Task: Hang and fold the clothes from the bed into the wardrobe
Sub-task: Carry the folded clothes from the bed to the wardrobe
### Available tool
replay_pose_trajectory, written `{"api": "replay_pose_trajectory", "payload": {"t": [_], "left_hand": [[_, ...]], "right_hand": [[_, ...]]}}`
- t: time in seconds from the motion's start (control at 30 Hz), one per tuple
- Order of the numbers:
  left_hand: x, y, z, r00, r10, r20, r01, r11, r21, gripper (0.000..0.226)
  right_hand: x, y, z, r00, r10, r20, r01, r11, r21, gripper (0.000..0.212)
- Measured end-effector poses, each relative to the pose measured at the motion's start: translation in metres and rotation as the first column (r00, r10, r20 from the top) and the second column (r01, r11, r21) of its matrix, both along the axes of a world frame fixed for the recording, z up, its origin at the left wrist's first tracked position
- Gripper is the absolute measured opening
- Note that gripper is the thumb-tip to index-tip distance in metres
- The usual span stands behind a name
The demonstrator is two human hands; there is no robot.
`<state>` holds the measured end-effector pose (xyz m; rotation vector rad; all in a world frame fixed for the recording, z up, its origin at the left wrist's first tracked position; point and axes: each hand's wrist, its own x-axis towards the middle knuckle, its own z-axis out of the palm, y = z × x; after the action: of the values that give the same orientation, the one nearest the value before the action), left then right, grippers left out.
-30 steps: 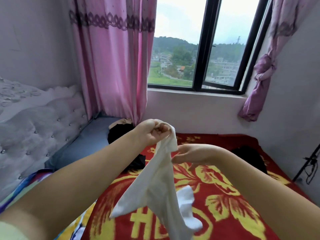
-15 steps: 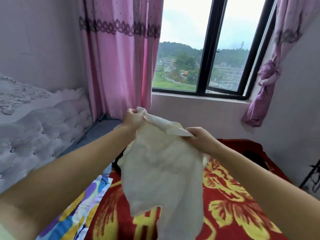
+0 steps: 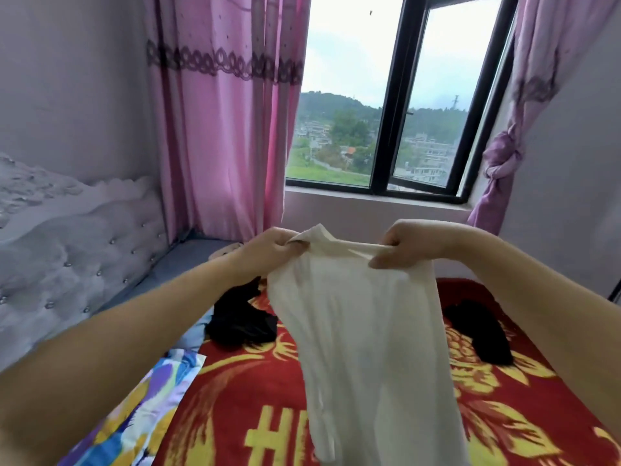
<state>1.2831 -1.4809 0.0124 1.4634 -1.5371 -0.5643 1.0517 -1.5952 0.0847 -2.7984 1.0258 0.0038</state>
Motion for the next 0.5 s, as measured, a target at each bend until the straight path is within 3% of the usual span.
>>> {"api": "replay_pose_trajectory", "payload": {"t": [0.13, 0.2, 0.3, 0.4, 0.5], "left_hand": [[0.023, 0.003, 0.021, 0.996, -0.015, 0.084, 0.013, 1.000, 0.020, 0.022], [0.034, 0.006, 0.026, 0.999, 0.009, 0.053, -0.010, 0.999, 0.031, 0.020], [0.049, 0.012, 0.029, 0.999, 0.007, 0.035, -0.011, 0.995, 0.100, 0.019], [0.059, 0.016, 0.030, 0.985, 0.023, 0.172, -0.043, 0.993, 0.114, 0.019], [0.071, 0.021, 0.034, 0.983, 0.025, 0.181, -0.046, 0.993, 0.112, 0.018]], "right_hand": [[-0.034, -0.019, -0.016, 0.947, -0.134, -0.293, 0.150, 0.988, 0.033, 0.040], [-0.046, -0.026, -0.024, 0.924, -0.159, -0.348, 0.188, 0.981, 0.051, 0.041], [-0.058, -0.037, -0.028, 0.969, -0.156, -0.192, 0.189, 0.968, 0.168, 0.029], [-0.059, -0.043, -0.034, 0.991, -0.136, -0.003, 0.133, 0.961, 0.243, 0.021], [-0.058, -0.043, -0.046, 0.938, -0.179, 0.296, 0.052, 0.919, 0.391, 0.019]]}}
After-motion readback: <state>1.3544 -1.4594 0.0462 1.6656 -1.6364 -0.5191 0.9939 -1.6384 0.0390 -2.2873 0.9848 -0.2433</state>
